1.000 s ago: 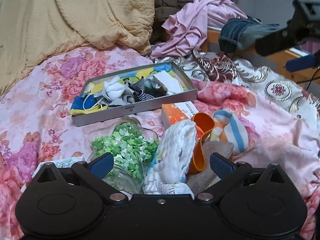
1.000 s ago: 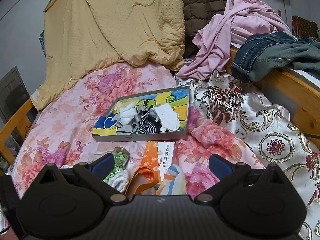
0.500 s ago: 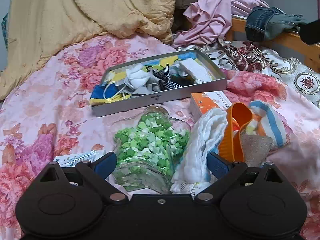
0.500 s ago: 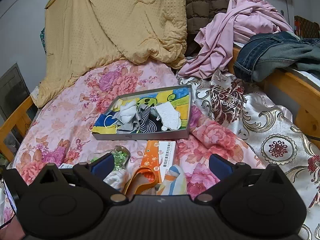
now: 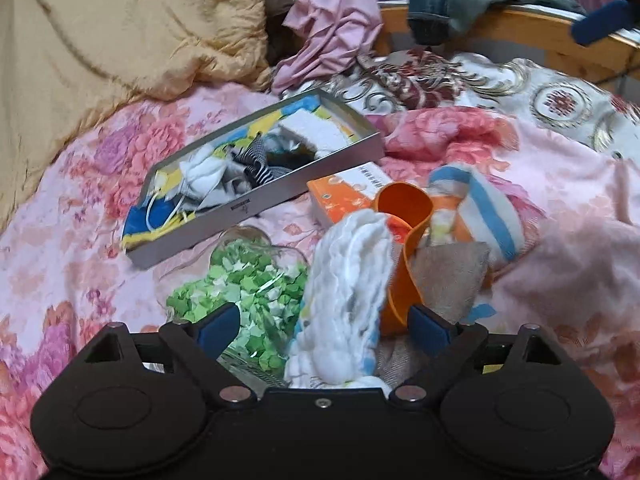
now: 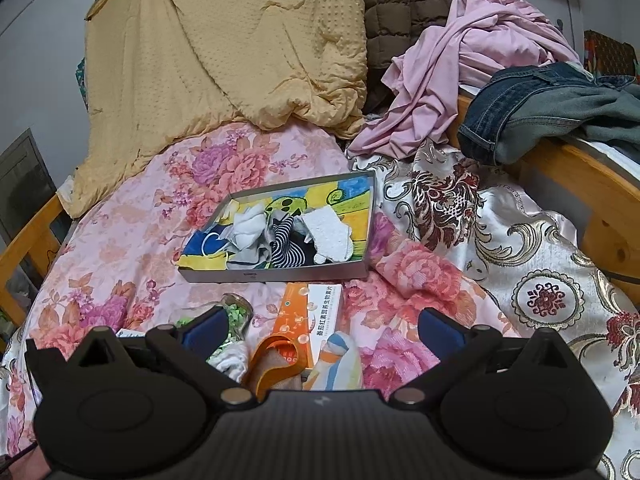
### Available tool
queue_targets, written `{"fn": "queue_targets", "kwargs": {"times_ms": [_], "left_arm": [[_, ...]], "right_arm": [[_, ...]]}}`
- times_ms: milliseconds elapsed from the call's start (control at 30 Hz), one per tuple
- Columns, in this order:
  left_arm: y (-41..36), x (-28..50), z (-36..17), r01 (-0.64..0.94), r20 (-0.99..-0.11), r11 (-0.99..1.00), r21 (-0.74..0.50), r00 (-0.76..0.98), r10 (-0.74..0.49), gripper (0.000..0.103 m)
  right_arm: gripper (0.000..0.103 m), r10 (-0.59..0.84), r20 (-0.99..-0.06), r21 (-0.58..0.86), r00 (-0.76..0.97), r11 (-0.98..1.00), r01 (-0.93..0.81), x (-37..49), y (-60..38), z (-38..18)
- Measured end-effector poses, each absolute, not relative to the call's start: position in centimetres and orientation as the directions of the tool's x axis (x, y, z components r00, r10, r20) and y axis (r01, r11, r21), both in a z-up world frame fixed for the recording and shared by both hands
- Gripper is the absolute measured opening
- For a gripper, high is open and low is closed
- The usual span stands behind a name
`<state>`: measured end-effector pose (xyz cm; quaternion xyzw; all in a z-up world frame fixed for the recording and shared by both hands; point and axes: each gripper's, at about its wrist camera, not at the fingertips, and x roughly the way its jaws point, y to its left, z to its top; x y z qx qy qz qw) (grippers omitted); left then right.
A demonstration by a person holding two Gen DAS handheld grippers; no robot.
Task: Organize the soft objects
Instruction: 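Grasp the white towel with the left gripper and lift it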
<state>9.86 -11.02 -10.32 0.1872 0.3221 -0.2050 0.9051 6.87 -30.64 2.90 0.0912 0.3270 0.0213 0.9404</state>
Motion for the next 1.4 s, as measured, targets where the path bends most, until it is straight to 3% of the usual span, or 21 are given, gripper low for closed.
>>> {"fn": "queue_targets", "kwargs": {"times_ms": [100,267,633,800,867,933,1000,1133,1400], "left_arm": [[-10.3,10.5,-10.4,0.459,-0.665,0.873,0.166,0.705,-0.244,0.091],[-9.4,10.5,-9.9,0.459,-0.666,0.882,0.105,0.691,-0.280,0.081],[-9.9,9.4,-10.3,0.555,-0.668,0.787,0.270,0.697,-0.262,0.081],[-11.4,10.3,-11.0,0.553,-0.667,0.782,0.287,0.701,-0.251,0.081],[-11.6,10.4,-11.2,0.561,-0.668,0.779,0.279,0.696,-0.261,0.072],[-11.7,10.4,-11.4,0.575,-0.687,0.776,0.261,0.675,-0.269,0.043],[-11.3,10.4,-11.7,0.586,-0.710,0.778,0.228,0.647,-0.279,0.032],[-9.2,10.3,-11.4,0.553,-0.718,0.829,0.081,0.610,-0.336,0.019],[-3.0,8.1,-8.4,0.411,-0.660,0.909,-0.068,0.665,-0.350,0.015]], "right_arm": [[0.103,0.100,-0.611,0.186,0.785,0.982,0.020,6.9,-30.6,2.9],[0.103,0.099,-0.613,0.184,0.784,0.983,0.020,7.0,-30.7,2.9],[0.103,0.100,-0.619,0.189,0.779,0.982,0.024,6.9,-30.6,2.4],[0.103,0.099,-0.621,0.187,0.778,0.982,0.025,6.9,-30.6,2.4],[0.103,0.094,-0.620,0.187,0.779,0.982,0.030,6.8,-30.7,2.4],[0.103,0.093,-0.622,0.190,0.777,0.981,0.035,6.8,-30.8,2.4],[0.103,0.097,-0.625,0.196,0.774,0.980,0.036,6.9,-30.8,2.2],[0.103,0.108,-0.635,0.188,0.765,0.982,0.018,6.8,-30.3,1.8],[0.103,0.127,-0.695,0.152,0.708,0.988,-0.027,7.2,-28.4,-1.3]]}}
